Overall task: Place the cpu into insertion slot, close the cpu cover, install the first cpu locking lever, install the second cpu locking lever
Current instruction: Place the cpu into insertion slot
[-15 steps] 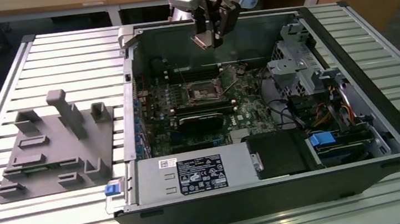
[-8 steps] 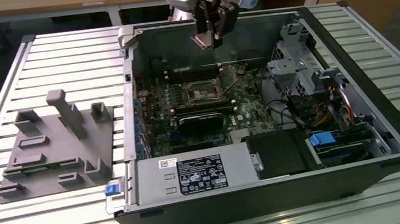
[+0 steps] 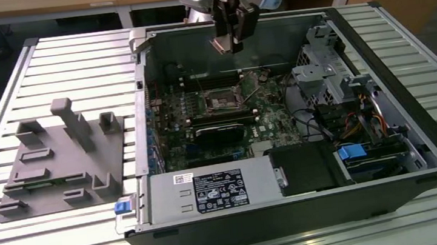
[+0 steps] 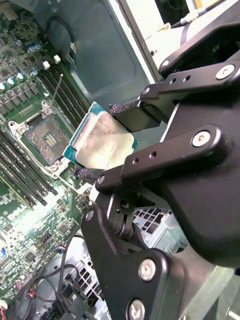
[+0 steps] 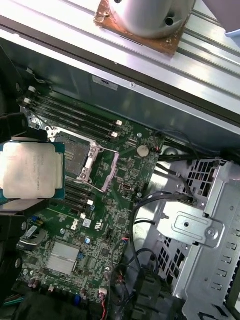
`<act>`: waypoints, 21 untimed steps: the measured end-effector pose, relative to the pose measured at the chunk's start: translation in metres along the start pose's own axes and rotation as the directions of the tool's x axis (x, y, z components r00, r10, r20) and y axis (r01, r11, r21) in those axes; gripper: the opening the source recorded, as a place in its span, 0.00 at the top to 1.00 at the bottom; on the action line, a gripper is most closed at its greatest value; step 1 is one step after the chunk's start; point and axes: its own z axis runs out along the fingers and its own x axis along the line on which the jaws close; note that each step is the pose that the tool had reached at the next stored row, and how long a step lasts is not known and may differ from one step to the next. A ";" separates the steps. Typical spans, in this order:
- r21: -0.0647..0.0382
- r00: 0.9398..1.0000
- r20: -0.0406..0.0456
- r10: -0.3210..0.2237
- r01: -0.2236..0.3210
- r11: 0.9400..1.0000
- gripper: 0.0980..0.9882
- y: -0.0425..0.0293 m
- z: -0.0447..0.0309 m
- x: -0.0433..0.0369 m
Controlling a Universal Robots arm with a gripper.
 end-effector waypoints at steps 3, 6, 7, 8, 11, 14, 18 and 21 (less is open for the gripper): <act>0.000 1.000 0.002 0.021 -0.021 1.000 0.50 0.0000 0.0000 0.0000; -0.001 0.999 0.004 0.043 -0.043 0.999 0.50 0.0000 0.0001 0.0000; -0.001 0.999 0.004 0.050 -0.050 0.999 0.50 0.0000 0.0001 0.0000; -0.001 0.998 0.005 0.057 -0.057 0.998 0.50 0.0000 0.0001 0.0000; -0.002 0.997 0.007 0.079 -0.079 0.997 0.50 0.0000 0.0001 0.0000; -0.002 0.995 0.009 0.101 -0.101 0.995 0.50 0.0000 0.0001 0.0000; -0.003 0.991 0.012 0.135 -0.135 0.991 0.50 0.0000 0.0001 0.0000; -0.004 0.987 0.014 0.159 -0.159 0.987 0.50 0.0000 0.0002 0.0000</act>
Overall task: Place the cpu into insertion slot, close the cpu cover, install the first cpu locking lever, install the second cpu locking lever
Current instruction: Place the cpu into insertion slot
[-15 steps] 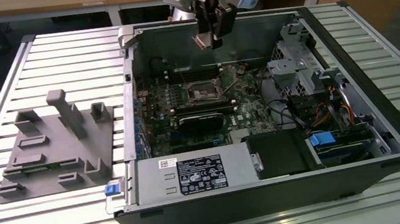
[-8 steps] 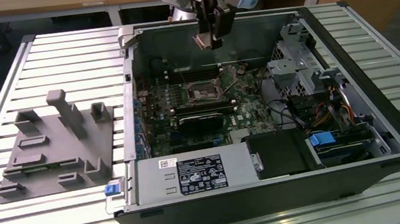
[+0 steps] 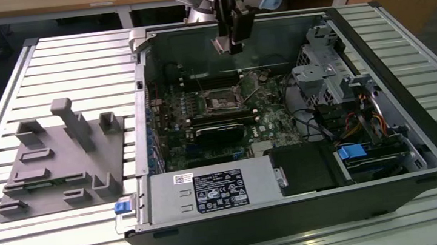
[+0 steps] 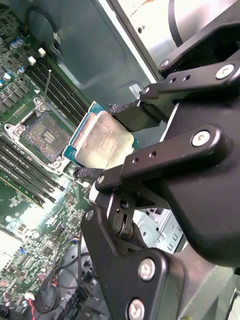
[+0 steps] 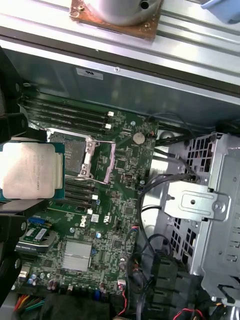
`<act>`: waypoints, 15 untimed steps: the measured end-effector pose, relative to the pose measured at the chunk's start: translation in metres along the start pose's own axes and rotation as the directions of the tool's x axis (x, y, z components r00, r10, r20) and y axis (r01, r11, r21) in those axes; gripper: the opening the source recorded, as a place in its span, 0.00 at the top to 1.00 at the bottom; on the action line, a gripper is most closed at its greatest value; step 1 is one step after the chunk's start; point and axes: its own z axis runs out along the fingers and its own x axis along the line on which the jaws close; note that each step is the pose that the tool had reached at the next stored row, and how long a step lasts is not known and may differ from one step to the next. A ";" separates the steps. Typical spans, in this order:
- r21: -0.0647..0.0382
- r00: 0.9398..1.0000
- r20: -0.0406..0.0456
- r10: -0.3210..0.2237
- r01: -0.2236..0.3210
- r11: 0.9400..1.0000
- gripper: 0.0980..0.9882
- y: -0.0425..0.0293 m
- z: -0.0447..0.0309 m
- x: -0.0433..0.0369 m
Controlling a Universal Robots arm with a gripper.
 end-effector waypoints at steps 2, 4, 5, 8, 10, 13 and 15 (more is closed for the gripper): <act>0.000 1.000 0.001 0.017 -0.017 1.000 0.50 0.0000 0.0000 0.0000; -0.001 0.999 0.003 0.033 -0.033 0.999 0.50 0.0000 0.0000 0.0000; -0.001 0.999 0.004 0.040 -0.040 0.999 0.50 0.0000 0.0001 0.0000; -0.001 0.998 0.006 0.064 -0.064 0.998 0.50 0.0000 0.0001 0.0000; -0.002 0.997 0.007 0.081 -0.081 0.997 0.50 0.0000 0.0001 0.0000; -0.003 0.994 0.009 0.106 -0.106 0.994 0.50 0.0000 0.0001 0.0000; -0.003 0.992 0.011 0.122 -0.122 0.993 0.50 0.0000 0.0002 0.0000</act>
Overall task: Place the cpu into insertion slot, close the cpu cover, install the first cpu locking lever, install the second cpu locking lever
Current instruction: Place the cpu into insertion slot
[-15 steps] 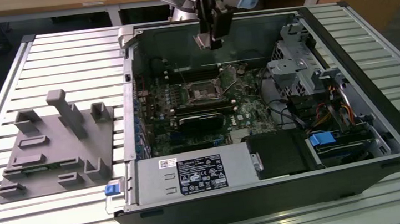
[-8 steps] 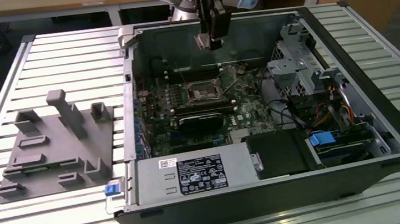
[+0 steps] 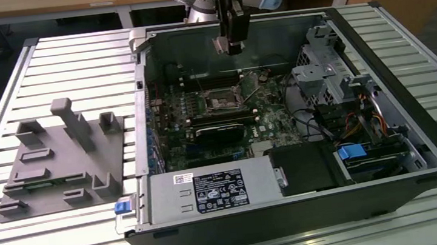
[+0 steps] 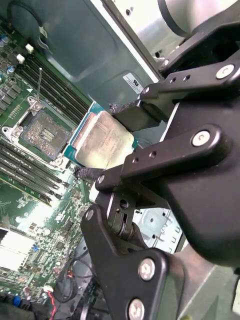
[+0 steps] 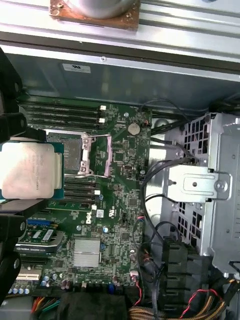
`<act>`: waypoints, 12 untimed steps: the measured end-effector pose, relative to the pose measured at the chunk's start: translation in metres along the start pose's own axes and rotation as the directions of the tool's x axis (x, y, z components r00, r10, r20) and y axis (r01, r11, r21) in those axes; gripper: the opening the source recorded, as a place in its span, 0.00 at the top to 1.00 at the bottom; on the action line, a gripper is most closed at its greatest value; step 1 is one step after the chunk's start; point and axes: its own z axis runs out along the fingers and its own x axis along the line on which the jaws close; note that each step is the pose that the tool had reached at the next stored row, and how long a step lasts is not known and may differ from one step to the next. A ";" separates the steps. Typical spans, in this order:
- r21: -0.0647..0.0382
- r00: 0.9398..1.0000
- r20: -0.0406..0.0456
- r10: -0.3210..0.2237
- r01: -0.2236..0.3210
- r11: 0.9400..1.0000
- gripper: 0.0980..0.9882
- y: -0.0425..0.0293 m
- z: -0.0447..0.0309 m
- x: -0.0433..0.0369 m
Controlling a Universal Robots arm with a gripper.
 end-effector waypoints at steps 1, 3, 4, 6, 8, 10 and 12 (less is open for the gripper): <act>0.000 1.000 0.001 0.008 -0.008 1.000 0.50 0.0000 0.0000 0.0000; -0.001 1.000 0.002 0.024 -0.024 1.000 0.50 0.0000 0.0001 0.0000; -0.001 0.999 0.003 0.032 -0.032 0.999 0.50 0.0000 0.0000 0.0000; -0.001 0.999 0.004 0.049 -0.049 0.999 0.50 0.0000 0.0001 0.0000; -0.001 0.998 0.006 0.065 -0.065 0.998 0.50 0.0000 0.0001 0.0000; -0.002 0.997 0.007 0.081 -0.081 0.997 0.50 0.0000 0.0001 0.0000; -0.002 0.995 0.009 0.097 -0.097 0.995 0.50 0.0000 0.0002 0.0000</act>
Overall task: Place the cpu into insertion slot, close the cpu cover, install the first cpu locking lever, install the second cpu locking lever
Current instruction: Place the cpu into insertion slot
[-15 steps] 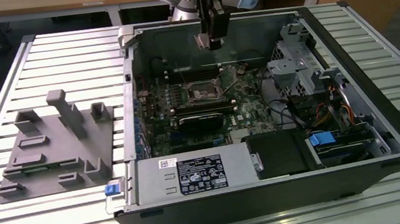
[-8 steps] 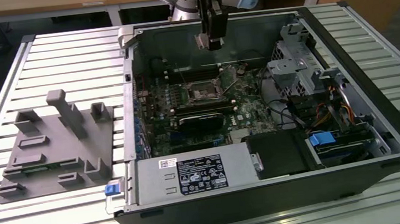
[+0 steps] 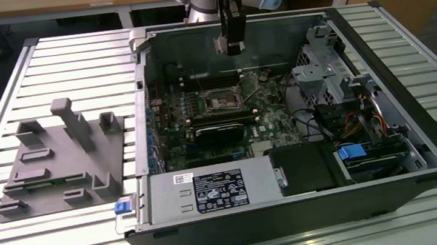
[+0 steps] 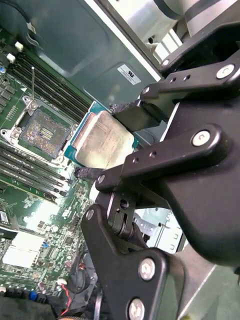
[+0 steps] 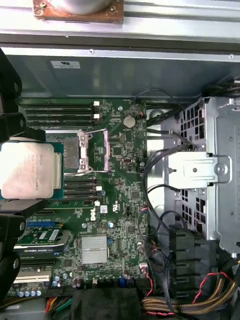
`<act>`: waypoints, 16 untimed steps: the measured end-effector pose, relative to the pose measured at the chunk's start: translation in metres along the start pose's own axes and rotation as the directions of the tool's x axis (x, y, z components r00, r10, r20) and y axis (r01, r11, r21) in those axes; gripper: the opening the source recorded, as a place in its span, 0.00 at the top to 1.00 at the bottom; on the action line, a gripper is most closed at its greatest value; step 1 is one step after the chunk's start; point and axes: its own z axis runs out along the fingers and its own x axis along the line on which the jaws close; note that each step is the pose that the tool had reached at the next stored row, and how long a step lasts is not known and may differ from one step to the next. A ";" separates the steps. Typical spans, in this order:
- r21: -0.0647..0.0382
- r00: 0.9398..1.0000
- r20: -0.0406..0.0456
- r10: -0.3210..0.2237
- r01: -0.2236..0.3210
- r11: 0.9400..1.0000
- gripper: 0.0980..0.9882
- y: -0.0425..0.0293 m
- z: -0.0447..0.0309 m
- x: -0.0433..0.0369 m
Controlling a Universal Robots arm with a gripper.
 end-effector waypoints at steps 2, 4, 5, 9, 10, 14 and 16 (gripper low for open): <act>0.000 1.000 0.001 0.016 -0.016 1.000 0.50 0.0000 0.0000 0.0000; -0.001 0.999 0.003 0.032 -0.032 0.999 0.50 0.0000 0.0001 0.0001; -0.001 0.999 0.003 0.040 -0.040 0.999 0.50 0.0000 0.0001 0.0001; -0.002 0.998 0.006 0.067 -0.067 0.998 0.50 0.0000 0.0002 0.0001; -0.002 0.997 0.006 0.073 -0.073 0.997 0.50 0.0000 0.0003 0.0001; -0.002 0.996 0.008 0.092 -0.092 0.996 0.50 -0.0001 0.0010 0.0001; -0.002 0.995 0.009 0.099 -0.099 0.995 0.50 -0.0001 0.0016 0.0002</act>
